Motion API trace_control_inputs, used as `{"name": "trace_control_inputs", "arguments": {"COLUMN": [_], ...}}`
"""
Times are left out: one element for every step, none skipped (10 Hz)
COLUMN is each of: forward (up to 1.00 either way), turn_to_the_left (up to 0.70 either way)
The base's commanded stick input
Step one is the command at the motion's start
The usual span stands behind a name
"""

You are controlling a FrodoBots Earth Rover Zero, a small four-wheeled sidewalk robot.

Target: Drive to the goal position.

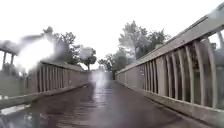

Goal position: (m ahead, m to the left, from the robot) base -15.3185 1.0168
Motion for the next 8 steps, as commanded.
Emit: {"name": "trace_control_inputs", "arguments": {"forward": [0.70, 0.70, 0.70, 0.66, 0.49, 0.00, 0.00, 0.00], "turn_to_the_left": [0.00, 0.00, 0.00, 0.00, 0.00, 0.00, 0.00, 0.00]}}
